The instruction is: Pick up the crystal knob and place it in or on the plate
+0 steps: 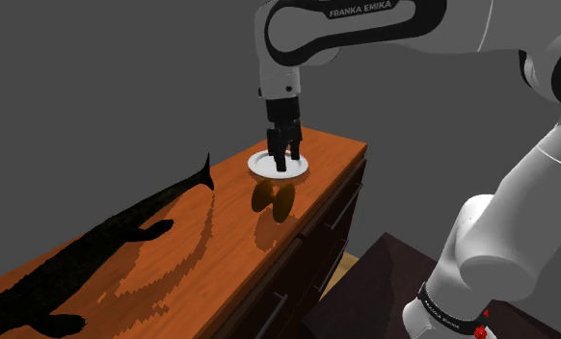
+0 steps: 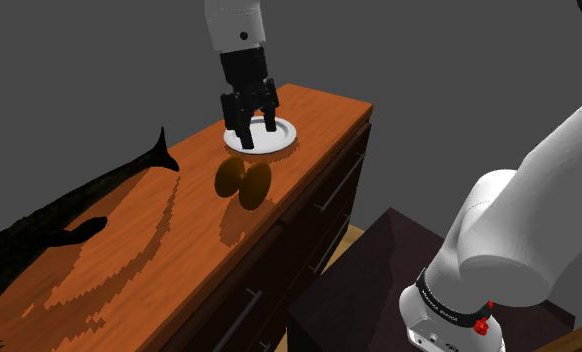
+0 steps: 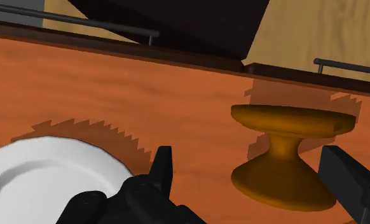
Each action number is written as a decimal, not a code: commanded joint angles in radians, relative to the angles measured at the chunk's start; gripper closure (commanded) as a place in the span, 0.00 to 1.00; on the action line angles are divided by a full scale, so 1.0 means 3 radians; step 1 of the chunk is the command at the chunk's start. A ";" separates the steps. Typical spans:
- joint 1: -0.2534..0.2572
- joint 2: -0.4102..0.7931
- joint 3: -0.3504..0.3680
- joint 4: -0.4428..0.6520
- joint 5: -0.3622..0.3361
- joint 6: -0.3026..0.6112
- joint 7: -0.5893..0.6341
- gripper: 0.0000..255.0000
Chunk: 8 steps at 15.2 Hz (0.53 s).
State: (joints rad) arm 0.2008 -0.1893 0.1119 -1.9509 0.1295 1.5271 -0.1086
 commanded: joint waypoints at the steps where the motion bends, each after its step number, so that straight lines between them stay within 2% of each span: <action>1: 0.0071 0.0248 0.0072 0.0191 -0.0010 -0.0039 -0.0077 0.00; 4: 0.0175 0.0554 0.0180 0.0440 -0.0030 -0.0103 -0.0147 0.00; 8: 0.0182 0.0498 0.0188 0.0204 -0.0017 0.0077 -0.0158 0.00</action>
State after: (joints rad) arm 0.2537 -0.0387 0.1665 -1.8748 0.1233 1.5367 -0.1558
